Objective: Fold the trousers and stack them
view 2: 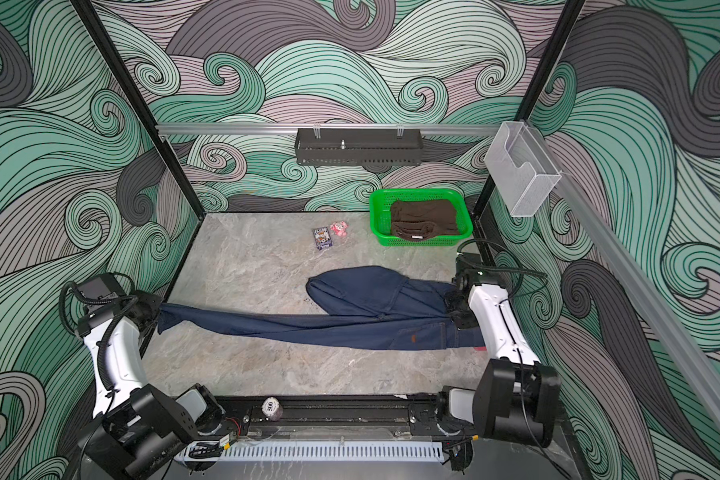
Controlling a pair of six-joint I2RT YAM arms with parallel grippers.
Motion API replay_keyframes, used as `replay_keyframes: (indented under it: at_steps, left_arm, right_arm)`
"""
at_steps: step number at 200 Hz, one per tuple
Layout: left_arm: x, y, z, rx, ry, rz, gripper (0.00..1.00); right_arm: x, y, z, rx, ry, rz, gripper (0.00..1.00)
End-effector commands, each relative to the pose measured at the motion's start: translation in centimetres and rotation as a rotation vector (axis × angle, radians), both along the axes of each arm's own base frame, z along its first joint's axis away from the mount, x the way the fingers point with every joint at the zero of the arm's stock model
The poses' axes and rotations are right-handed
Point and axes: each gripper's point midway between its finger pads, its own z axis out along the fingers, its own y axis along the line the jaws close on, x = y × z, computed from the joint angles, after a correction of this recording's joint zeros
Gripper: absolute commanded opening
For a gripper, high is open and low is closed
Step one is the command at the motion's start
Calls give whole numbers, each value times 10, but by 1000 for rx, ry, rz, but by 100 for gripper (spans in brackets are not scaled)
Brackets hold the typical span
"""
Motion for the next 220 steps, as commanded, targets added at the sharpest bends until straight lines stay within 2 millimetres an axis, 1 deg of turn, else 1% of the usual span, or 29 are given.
replay_keyframes:
  at_steps: [1, 11, 24, 37, 47, 50, 52, 56, 60, 74, 78, 82, 90, 100, 121, 137, 144, 145, 148, 166, 182, 198, 208, 220]
  left_arm:
    - [23, 14, 14, -19, -65, 13, 0]
    - [28, 15, 13, -50, -50, 5, 0]
    - [40, 15, 11, -106, -44, -19, 0]
    - [53, 13, 5, -168, -26, -42, 0]
    - [62, 11, -5, -207, -3, -64, 0]
    - [65, 9, -6, -213, -3, -73, 0]
    - [67, 9, -13, -231, 15, -76, 0]
    - [70, 7, -19, -250, 33, -89, 0]
    - [73, 4, -24, -267, 47, -102, 7]
    - [81, -5, -35, -310, 86, -151, 42]
    - [81, -8, -36, -318, 96, -161, 49]
    - [81, -10, -36, -321, 98, -168, 54]
    - [81, -13, -34, -315, 93, -179, 60]
    - [79, -14, -29, -296, 75, -187, 64]
    - [69, -20, -24, -278, 77, -197, 67]
    - [57, -28, -29, -299, 97, -186, 68]
    - [52, -31, -37, -319, 111, -168, 67]
    - [51, -32, -34, -311, 103, -165, 67]
    - [49, -33, -33, -307, 97, -155, 67]
    - [36, -34, -50, -316, 104, -80, 65]
    - [31, -36, -65, -353, 89, 7, 63]
    - [32, -37, -81, -402, 60, 91, 62]
    - [35, -38, -90, -431, 39, 121, 62]
    - [35, -38, -102, -453, 55, 161, 62]
  right_arm:
    - [10, -2, -6, -4, 8, 21, 6]
    - [17, -2, -5, 3, -1, 22, 6]
    - [26, -2, 0, 5, -19, 28, 5]
    - [31, -3, 7, -3, -41, 32, 5]
    - [33, -3, 10, -8, -51, 36, 5]
    - [34, -2, 11, -8, -54, 40, 5]
    - [34, -2, 11, -6, -54, 41, 5]
    - [34, -2, 11, -6, -58, 43, 5]
    - [34, -1, 11, -2, -58, 46, 6]
    - [33, 2, 10, 8, -59, 54, 5]
    - [33, 2, 9, 11, -58, 56, 5]
    - [33, 3, 9, 14, -62, 59, 6]
    - [33, 5, 9, 15, -71, 66, 6]
    - [32, 6, 10, 17, -79, 72, 6]
    - [32, 9, 15, 15, -97, 95, 7]
    - [33, 9, 20, 11, -115, 104, 7]
    - [33, 10, 21, 8, -120, 110, 7]
    - [33, 10, 21, 9, -123, 111, 7]
    - [33, 11, 22, 11, -125, 112, 7]
    - [35, 15, 23, 17, -142, 131, 7]
    - [37, 17, 25, 22, -151, 148, 7]
    - [38, 18, 26, 24, -156, 160, 7]
    - [40, 19, 27, 25, -162, 166, 7]
    - [41, 20, 28, 26, -166, 173, 7]
